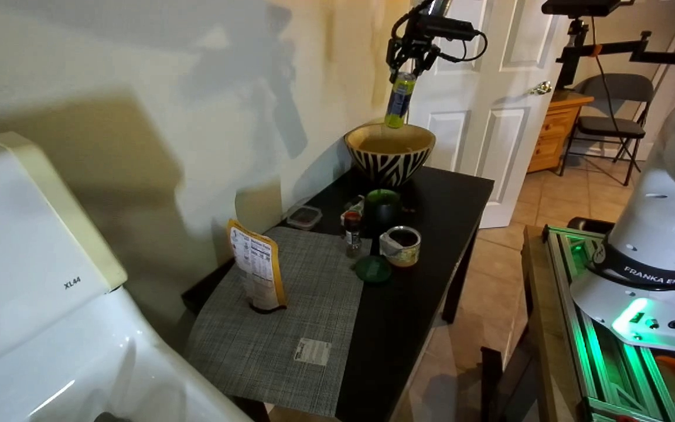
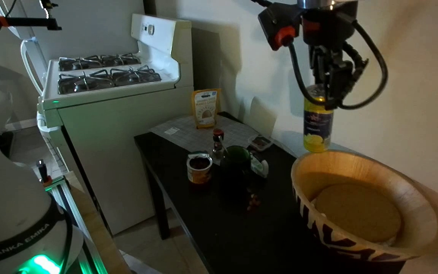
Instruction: Put the can into the bowl
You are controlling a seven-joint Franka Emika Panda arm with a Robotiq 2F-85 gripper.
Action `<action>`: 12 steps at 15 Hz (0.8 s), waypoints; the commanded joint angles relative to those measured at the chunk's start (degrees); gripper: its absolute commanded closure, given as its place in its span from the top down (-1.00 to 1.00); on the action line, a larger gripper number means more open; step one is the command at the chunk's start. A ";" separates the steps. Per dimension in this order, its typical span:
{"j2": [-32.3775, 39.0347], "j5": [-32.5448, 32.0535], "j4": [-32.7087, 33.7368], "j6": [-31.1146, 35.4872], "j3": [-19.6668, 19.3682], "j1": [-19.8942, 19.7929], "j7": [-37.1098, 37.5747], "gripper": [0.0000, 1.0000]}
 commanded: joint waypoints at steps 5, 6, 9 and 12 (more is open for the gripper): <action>9.94 3.85 -0.71 13.32 -1.99 -2.39 8.59 -0.24; 11.72 4.76 -0.88 14.91 -1.98 -2.22 8.79 -0.24; 17.44 8.96 0.51 17.63 -1.84 -1.84 7.70 -0.24; 21.50 13.68 2.70 16.57 -0.95 -2.07 6.19 -0.24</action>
